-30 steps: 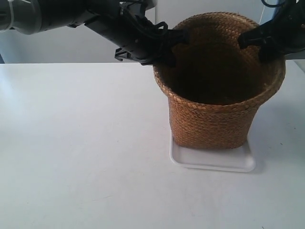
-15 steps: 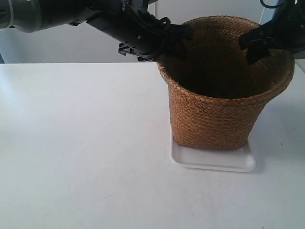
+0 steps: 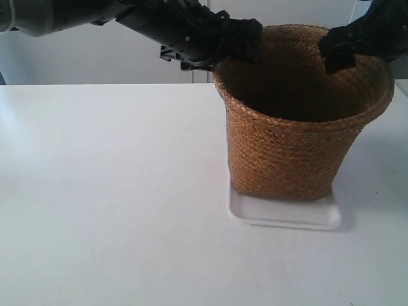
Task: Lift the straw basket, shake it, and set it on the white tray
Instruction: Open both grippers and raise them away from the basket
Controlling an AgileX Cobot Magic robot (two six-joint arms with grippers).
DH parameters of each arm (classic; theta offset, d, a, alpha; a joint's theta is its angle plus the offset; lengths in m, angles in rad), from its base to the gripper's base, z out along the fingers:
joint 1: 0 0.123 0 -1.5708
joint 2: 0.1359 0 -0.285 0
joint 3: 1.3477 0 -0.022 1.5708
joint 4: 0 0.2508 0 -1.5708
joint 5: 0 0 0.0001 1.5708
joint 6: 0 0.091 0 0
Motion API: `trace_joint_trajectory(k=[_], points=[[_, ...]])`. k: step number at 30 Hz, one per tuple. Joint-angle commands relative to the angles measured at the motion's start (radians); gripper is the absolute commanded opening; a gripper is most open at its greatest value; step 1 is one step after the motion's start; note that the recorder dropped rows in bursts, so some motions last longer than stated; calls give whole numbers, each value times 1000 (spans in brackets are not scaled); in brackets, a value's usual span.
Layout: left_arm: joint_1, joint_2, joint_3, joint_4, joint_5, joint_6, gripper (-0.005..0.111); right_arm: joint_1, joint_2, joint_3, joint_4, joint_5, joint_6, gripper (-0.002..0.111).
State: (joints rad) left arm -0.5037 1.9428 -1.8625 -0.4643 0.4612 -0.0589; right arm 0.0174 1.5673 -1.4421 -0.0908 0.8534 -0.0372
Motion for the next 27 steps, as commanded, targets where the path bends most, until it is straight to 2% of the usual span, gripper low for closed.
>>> trace_joint_trajectory(k=[1,6,8,9,11,12,14,17,18,22,23,27], points=[[-9,-37,-45,2,-19,15,78,-1,-46,0,-15,-38,-12,78],[-7,-88,-48,57,-46,15,78,-1,-114,0,-15,-52,-12,78],[-7,-124,-48,113,-19,15,69,-1,-156,0,-15,-41,-12,68],[-7,-161,-48,161,50,15,47,-1,-194,0,-12,-11,-12,47],[-7,-198,-48,230,138,40,11,-1,-241,5,19,-2,-23,14],[-7,-220,-46,250,187,88,1,2,-277,14,51,-10,-47,-1],[-7,-301,-13,241,267,153,0,10,-409,72,186,-75,-110,0],[-7,-431,87,215,244,176,0,23,-577,164,292,-122,-149,0],[-7,-533,169,196,196,194,0,25,-680,238,299,-162,-149,0],[-7,-750,403,196,95,211,0,25,-915,414,297,-208,-149,0],[-7,-863,540,195,46,214,0,25,-999,481,297,-202,-156,0],[-7,-1103,845,175,-59,173,0,25,-1175,645,297,-202,-173,0]])
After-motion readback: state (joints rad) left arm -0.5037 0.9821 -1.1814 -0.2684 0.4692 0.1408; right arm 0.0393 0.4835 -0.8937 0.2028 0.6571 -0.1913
